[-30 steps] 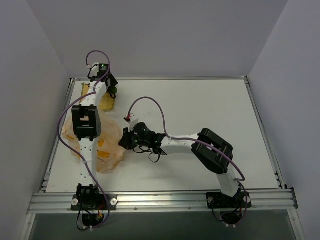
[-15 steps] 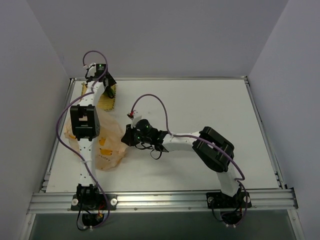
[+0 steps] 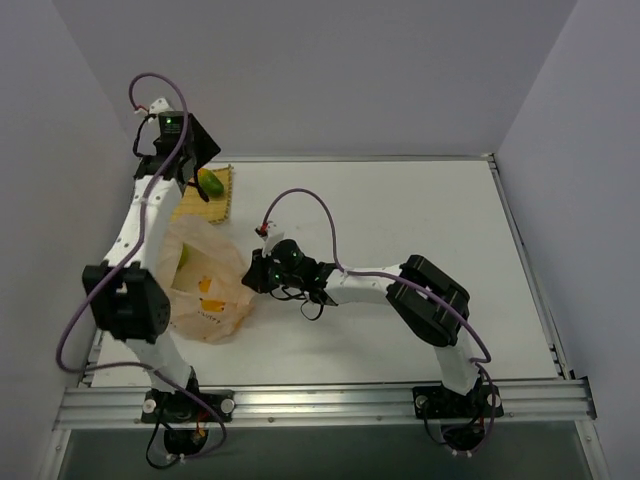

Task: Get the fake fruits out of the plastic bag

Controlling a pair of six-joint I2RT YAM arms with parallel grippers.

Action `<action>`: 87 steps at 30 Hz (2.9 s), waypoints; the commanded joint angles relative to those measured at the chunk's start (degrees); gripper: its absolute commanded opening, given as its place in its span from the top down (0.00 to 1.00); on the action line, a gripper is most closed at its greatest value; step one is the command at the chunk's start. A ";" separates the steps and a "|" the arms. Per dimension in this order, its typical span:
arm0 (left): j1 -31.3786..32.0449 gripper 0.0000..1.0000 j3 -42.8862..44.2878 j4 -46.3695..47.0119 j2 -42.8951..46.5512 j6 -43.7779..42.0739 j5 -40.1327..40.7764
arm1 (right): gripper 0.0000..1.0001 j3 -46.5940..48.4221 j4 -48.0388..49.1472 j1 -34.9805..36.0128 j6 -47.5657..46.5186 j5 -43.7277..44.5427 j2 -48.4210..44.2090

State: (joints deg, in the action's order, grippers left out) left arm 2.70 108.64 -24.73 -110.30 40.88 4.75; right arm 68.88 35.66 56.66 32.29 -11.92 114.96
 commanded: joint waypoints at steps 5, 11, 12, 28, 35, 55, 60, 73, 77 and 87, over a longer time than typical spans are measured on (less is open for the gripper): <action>6.25 0.75 -34.69 2.16 39.43 1.83 8.68 | 1.00 2.40 0.73 -0.06 0.84 2.43 -1.84; 10.13 0.90 -49.74 -8.29 58.52 3.67 13.53 | 1.00 2.93 1.08 -0.15 1.28 1.82 -1.49; 10.92 0.92 -51.06 -9.01 60.88 4.29 13.44 | 1.00 2.84 1.25 -0.06 1.37 1.82 -1.58; 10.40 0.92 -63.03 3.81 43.71 7.19 35.32 | 1.00 2.57 0.73 1.43 2.07 3.92 -3.51; 5.57 0.65 -61.01 13.72 34.81 3.95 36.73 | 1.00 3.71 0.20 2.84 1.55 3.66 -3.07; -6.21 0.08 -48.71 32.02 13.54 -7.83 22.68 | 1.00 7.84 -0.15 3.37 -0.21 -0.91 1.50; -7.27 0.09 -45.63 33.08 8.97 -9.33 18.89 | 1.00 8.55 -0.15 2.75 0.05 -1.96 2.73; -5.87 0.66 -50.81 22.22 20.20 -5.03 19.33 | 1.00 11.62 -1.29 1.96 -0.13 -1.79 3.17; -1.40 0.74 -52.30 13.41 26.26 -3.36 20.29 | 1.00 13.03 -2.44 1.96 -0.30 -1.79 3.61; 0.29 0.81 -56.79 -8.38 47.70 -1.41 11.60 | 1.00 15.14 -5.33 1.96 -0.57 -1.35 3.52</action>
State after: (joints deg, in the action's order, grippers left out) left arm 3.22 50.94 -22.02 -68.97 38.52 19.29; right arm 81.36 31.00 58.92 32.77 -12.95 118.83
